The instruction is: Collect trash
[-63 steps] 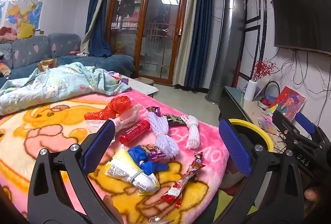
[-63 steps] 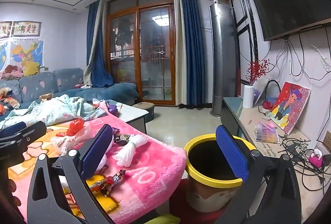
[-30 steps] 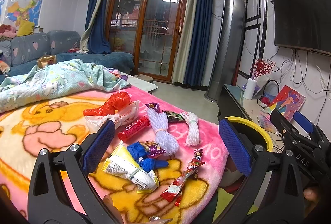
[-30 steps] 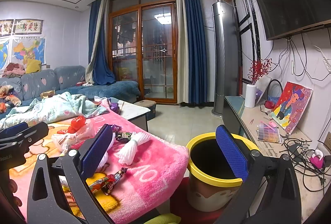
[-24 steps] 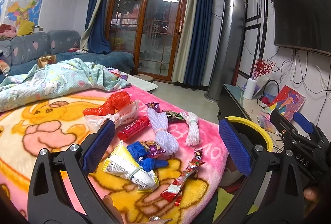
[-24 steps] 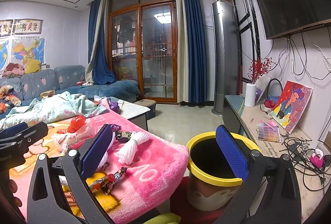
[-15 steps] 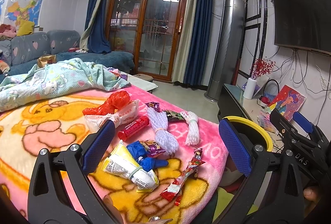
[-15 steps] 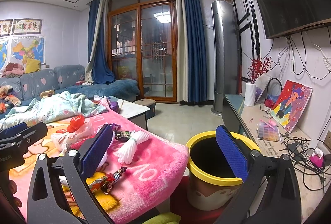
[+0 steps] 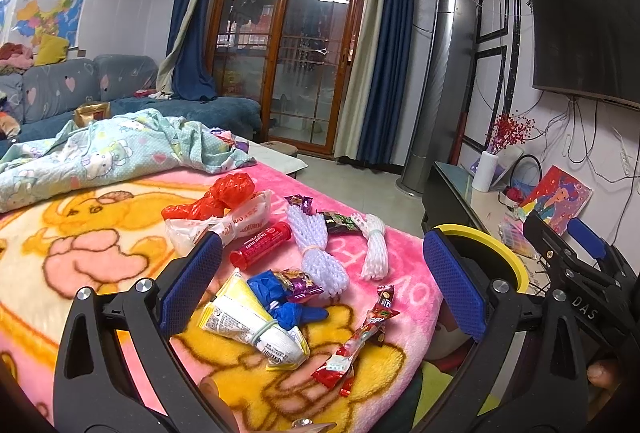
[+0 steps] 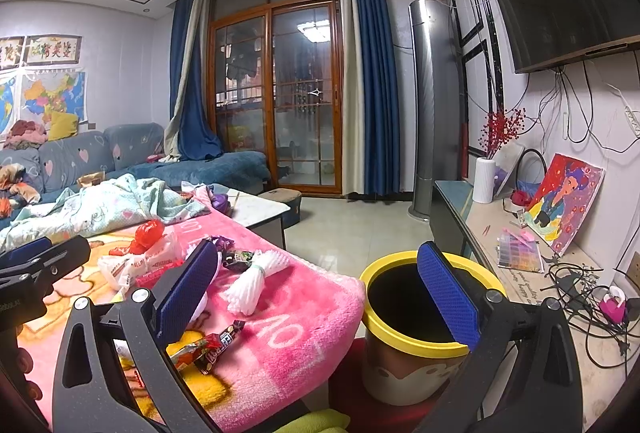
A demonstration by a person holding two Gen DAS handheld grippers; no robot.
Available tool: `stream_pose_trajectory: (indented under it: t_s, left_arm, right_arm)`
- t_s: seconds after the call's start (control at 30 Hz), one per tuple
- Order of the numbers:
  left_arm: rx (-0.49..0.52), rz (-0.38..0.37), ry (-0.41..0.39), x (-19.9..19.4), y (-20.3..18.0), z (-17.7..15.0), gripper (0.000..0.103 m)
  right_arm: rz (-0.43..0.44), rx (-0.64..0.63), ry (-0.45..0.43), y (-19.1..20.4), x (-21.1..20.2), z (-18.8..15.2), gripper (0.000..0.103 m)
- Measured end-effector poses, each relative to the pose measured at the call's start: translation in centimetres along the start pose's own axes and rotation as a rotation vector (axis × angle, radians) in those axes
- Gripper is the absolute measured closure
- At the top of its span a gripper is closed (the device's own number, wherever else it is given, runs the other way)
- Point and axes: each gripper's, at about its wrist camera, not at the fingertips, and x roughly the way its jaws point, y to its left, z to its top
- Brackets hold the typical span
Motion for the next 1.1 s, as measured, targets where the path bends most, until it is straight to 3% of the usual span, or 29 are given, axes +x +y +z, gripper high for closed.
stream_pose_trajectory:
  t_s: [0.4, 1.1]
  left_arm:
    - [-0.039, 0.015, 0.011, 0.4, 1.6, -0.7, 0.011]
    - [-0.168, 0.141, 0.033, 0.9, 7.5, 0.1, 0.011]
  right_arm:
    - [0.03, -0.02, 0.008, 0.7, 0.0, -2.3, 0.006]
    - [0.182, -0.146, 0.189, 5.9, 2.8, -2.0, 0.006]
